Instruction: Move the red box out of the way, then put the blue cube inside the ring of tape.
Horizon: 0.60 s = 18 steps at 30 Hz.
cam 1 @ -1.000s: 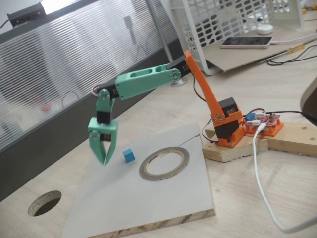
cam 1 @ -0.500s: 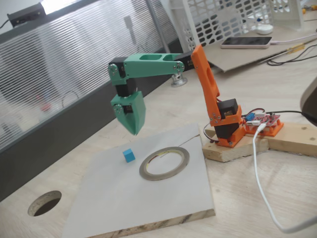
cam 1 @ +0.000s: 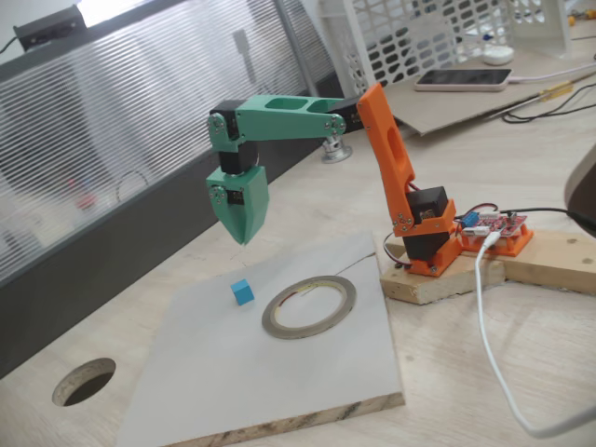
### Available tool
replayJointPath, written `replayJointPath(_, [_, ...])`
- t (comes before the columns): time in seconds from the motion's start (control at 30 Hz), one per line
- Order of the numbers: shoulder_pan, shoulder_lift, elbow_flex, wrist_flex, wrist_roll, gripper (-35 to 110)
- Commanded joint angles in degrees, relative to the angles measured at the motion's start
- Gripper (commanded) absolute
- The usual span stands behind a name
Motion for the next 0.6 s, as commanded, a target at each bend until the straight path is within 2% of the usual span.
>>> replayJointPath(0.0, [0.88, 1.58, -0.35, 0.09, 0.88, 3])
replayJointPath(0.57, [0.18, -0.97, -0.35, -0.53, 1.23, 3])
